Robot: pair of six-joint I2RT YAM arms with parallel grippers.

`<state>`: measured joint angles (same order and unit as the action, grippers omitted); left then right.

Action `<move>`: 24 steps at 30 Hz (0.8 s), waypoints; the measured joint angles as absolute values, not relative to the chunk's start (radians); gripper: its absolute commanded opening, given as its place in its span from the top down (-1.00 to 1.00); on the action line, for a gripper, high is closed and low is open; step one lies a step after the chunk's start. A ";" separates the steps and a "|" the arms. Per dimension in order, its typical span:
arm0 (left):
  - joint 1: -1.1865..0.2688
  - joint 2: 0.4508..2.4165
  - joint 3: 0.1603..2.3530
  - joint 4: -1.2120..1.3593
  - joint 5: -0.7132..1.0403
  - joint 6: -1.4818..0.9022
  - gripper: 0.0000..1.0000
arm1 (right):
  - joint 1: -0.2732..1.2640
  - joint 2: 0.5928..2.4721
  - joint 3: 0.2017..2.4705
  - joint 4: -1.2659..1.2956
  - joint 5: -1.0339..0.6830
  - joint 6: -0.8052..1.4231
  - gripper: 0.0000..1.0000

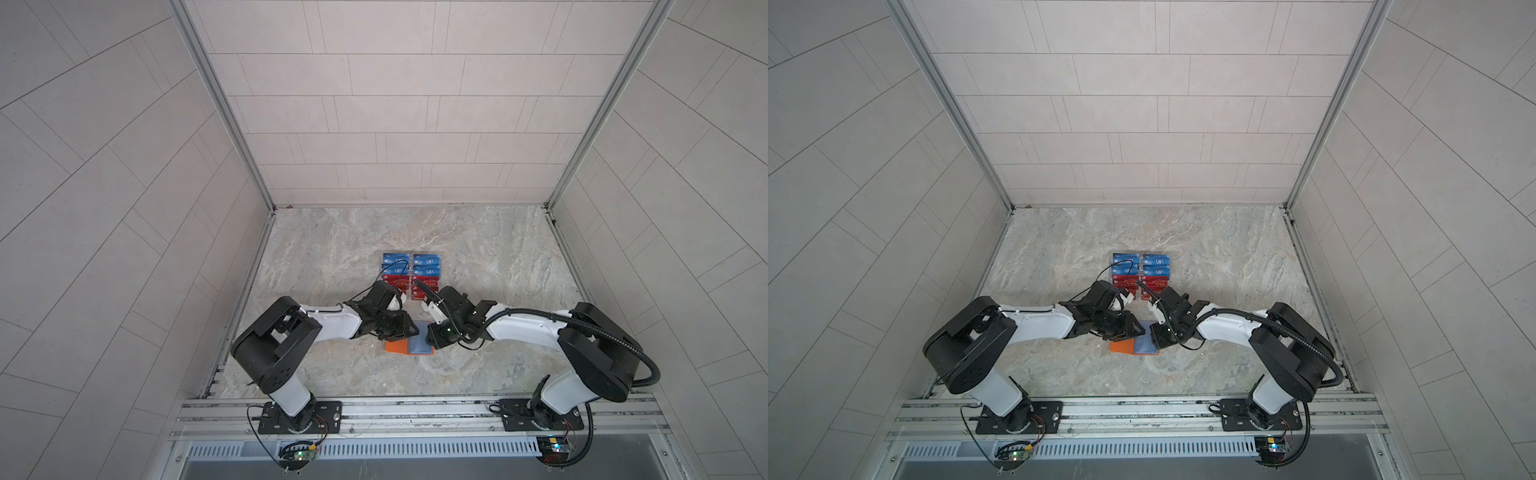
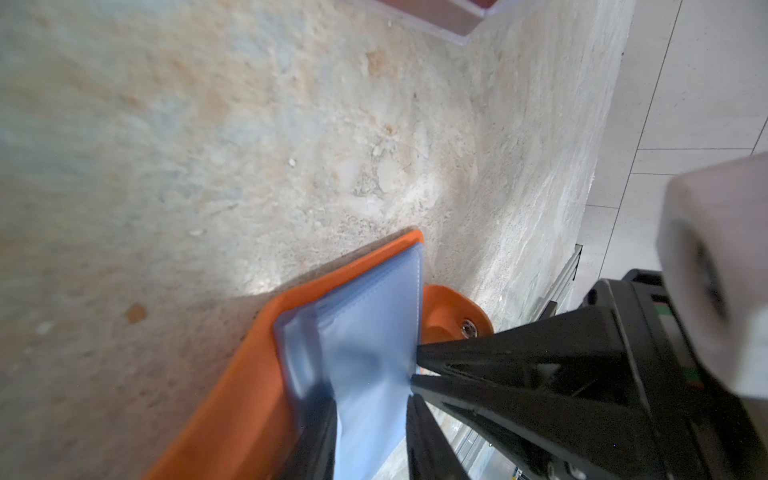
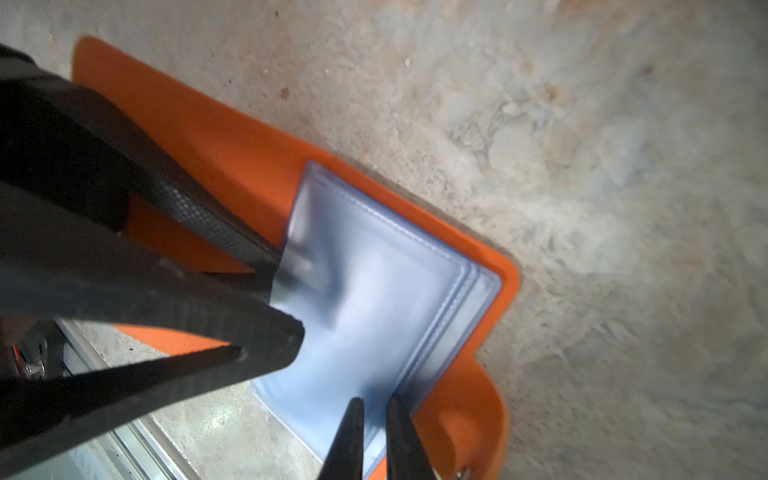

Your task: Put the credit cards into the card holder

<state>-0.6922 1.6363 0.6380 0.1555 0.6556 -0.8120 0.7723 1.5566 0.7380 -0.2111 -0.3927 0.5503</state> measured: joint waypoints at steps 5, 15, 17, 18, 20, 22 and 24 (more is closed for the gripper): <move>-0.692 1.639 0.610 0.224 0.670 -0.849 0.40 | 0.772 1.557 0.739 -0.215 -0.392 0.550 0.69; -0.690 1.648 0.566 0.327 0.674 -0.912 0.56 | 0.772 1.556 0.740 -0.218 -0.391 0.550 0.70; -0.685 1.649 0.562 0.331 0.674 -0.918 0.64 | 0.772 1.555 0.740 -0.218 -0.390 0.550 0.69; -0.683 1.650 0.561 0.333 0.674 -0.921 0.64 | 0.772 1.555 0.740 -0.218 -0.389 0.550 0.70; -0.679 1.653 0.556 0.343 0.674 -0.928 0.64 | 0.772 1.554 0.740 -0.218 -0.388 0.551 0.70; -0.676 1.654 0.547 0.361 0.675 -0.934 0.63 | 0.772 1.553 0.740 -0.220 -0.385 0.551 0.69; -0.675 1.654 0.540 0.378 0.677 -0.943 0.59 | 0.772 1.553 0.740 -0.220 -0.384 0.551 0.70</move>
